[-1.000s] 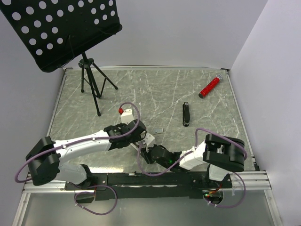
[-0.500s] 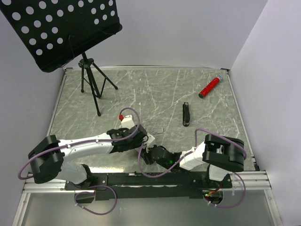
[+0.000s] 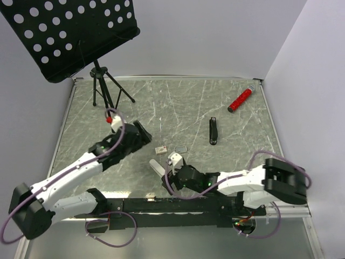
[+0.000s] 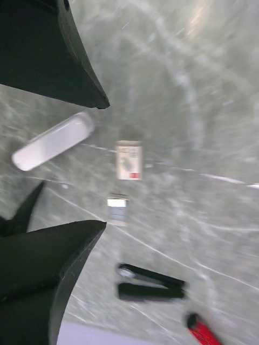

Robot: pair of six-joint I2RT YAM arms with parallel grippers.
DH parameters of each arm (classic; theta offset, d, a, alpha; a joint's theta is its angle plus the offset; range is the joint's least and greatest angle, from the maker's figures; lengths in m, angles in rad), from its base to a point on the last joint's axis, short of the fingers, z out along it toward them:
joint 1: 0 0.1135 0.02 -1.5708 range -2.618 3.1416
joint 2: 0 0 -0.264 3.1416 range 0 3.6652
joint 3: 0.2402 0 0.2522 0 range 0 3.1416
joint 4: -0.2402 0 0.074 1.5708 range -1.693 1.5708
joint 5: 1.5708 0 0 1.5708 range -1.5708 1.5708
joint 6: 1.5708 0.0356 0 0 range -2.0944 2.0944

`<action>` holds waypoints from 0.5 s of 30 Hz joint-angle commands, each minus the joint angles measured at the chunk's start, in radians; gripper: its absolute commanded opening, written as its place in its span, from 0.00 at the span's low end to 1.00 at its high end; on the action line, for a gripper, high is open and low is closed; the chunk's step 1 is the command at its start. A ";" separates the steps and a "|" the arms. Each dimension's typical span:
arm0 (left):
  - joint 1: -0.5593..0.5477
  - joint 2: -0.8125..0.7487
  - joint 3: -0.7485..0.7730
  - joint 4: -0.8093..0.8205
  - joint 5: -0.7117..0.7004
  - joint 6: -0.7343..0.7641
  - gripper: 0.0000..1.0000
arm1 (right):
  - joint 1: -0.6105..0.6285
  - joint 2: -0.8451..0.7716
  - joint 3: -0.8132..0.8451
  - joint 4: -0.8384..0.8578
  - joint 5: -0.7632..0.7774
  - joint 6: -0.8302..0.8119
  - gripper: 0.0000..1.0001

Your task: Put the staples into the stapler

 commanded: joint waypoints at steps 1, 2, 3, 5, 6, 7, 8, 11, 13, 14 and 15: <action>0.111 -0.077 0.022 0.012 0.002 0.152 0.90 | -0.028 -0.129 0.140 -0.395 -0.004 0.060 0.93; 0.125 -0.091 0.022 0.011 -0.021 0.197 0.94 | -0.040 -0.134 0.201 -0.527 -0.016 0.074 0.93; 0.135 -0.116 0.024 0.011 -0.035 0.222 0.96 | -0.045 -0.137 0.234 -0.580 -0.016 0.082 0.92; 0.148 -0.146 0.022 0.011 -0.073 0.297 0.99 | -0.054 -0.130 0.321 -0.676 -0.059 0.082 0.91; 0.150 -0.178 0.019 0.017 -0.113 0.323 0.99 | -0.066 -0.120 0.354 -0.763 -0.073 0.083 0.90; 0.150 -0.197 0.016 0.033 -0.135 0.351 0.99 | -0.073 -0.093 0.389 -0.804 -0.085 0.089 0.90; 0.150 -0.215 0.010 0.046 -0.153 0.403 0.99 | -0.079 -0.077 0.453 -0.837 -0.117 0.089 0.89; 0.150 -0.310 -0.016 0.107 -0.222 0.512 0.99 | -0.096 0.008 0.591 -0.984 -0.151 0.083 0.83; 0.150 -0.344 -0.047 0.147 -0.265 0.563 0.99 | -0.102 0.085 0.662 -1.079 -0.159 0.075 0.80; 0.150 -0.378 -0.059 0.188 -0.276 0.613 0.99 | -0.103 0.111 0.728 -1.105 -0.159 0.069 0.79; 0.152 -0.393 -0.082 0.213 -0.291 0.635 1.00 | -0.105 0.157 0.759 -1.127 -0.156 0.065 0.76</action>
